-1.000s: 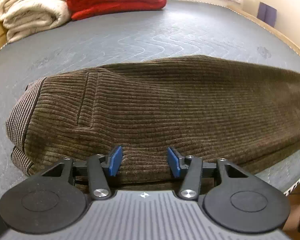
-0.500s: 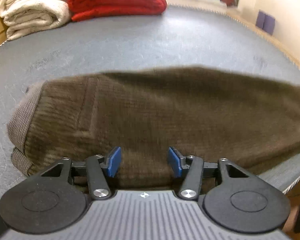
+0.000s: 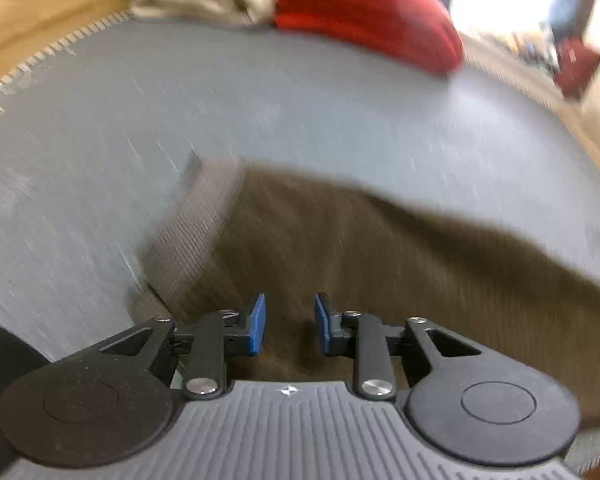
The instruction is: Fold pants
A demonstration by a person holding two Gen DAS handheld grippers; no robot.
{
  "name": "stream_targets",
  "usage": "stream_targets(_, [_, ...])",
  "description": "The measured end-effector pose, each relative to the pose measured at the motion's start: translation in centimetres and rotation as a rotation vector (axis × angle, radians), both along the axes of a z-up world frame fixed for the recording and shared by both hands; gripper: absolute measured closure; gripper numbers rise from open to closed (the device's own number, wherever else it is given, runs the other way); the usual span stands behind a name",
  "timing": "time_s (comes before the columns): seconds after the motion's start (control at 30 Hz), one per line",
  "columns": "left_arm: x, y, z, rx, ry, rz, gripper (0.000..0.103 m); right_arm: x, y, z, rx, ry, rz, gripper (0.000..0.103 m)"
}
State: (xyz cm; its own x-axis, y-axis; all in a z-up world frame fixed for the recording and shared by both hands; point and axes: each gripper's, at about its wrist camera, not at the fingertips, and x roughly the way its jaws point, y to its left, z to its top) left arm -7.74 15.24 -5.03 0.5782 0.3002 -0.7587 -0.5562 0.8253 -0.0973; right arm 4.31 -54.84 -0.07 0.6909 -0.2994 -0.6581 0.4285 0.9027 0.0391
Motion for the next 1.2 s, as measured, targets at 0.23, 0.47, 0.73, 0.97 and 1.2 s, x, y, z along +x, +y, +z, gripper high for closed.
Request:
stream_targets(0.23, [1.2,4.5,0.5,0.082,0.029,0.08,0.028,-1.0,1.1,2.1,0.137,-0.023,0.085,0.059])
stream_targets(0.47, [0.7,7.3,-2.5,-0.023,0.095,0.078,0.07,-0.7,1.7,-0.5,0.103,0.055,0.103,0.059])
stream_targets(0.73, [0.6,5.3,-2.1,0.073,0.139,0.13,0.049,-1.2,-0.3,-2.7,0.193,0.139,0.024,0.059])
stream_targets(0.97, [-0.3,0.1,1.4,0.267,-0.081,-0.082,0.043,-1.7,-1.3,-3.4,0.216,0.156,-0.015,0.059])
stream_targets(1.2, [1.3,0.8,-3.9,0.012,0.112,-0.172,0.062,-1.7,-1.5,-3.8,0.218,0.168,-0.022,0.057])
